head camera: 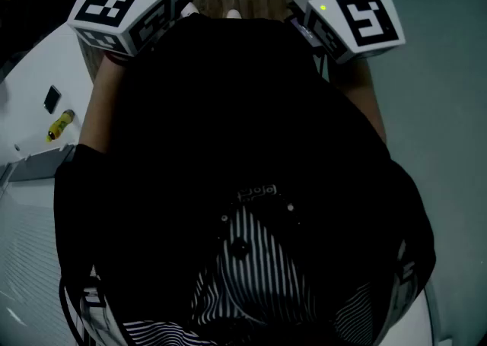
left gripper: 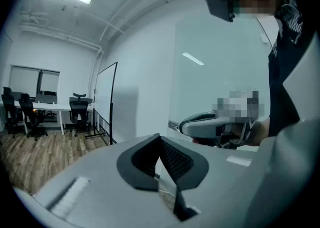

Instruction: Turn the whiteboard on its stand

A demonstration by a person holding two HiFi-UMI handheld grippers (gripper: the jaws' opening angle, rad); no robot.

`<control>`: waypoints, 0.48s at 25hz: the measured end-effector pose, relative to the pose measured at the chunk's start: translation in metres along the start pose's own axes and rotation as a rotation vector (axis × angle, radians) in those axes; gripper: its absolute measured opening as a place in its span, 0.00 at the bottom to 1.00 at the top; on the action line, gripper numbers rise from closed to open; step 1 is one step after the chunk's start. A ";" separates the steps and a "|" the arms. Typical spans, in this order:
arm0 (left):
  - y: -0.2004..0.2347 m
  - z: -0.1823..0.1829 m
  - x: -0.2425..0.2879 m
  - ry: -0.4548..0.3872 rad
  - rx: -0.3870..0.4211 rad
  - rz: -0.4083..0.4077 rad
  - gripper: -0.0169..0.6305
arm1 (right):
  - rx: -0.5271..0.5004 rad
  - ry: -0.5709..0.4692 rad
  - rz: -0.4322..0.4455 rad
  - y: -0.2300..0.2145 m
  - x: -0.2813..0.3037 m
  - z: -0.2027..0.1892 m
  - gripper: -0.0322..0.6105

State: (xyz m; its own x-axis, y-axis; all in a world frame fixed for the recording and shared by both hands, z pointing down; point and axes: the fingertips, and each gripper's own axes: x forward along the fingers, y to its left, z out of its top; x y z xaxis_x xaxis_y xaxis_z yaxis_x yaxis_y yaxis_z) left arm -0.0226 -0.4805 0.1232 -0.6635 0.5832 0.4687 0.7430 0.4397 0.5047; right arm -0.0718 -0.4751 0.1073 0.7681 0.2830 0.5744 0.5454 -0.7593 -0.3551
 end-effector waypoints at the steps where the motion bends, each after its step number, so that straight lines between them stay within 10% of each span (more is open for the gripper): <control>1: -0.001 0.000 0.002 -0.007 0.001 0.003 0.02 | -0.008 0.001 -0.004 -0.004 -0.001 -0.003 0.05; 12: -0.006 0.006 0.002 -0.053 -0.064 0.012 0.02 | -0.047 0.027 0.078 0.015 0.014 0.001 0.05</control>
State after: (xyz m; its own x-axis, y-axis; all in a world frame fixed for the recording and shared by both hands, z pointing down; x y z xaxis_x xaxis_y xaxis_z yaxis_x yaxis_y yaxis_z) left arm -0.0277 -0.4774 0.1169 -0.6474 0.6242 0.4373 0.7428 0.3883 0.5455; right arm -0.0521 -0.4821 0.1092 0.7980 0.2069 0.5661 0.4674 -0.8054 -0.3646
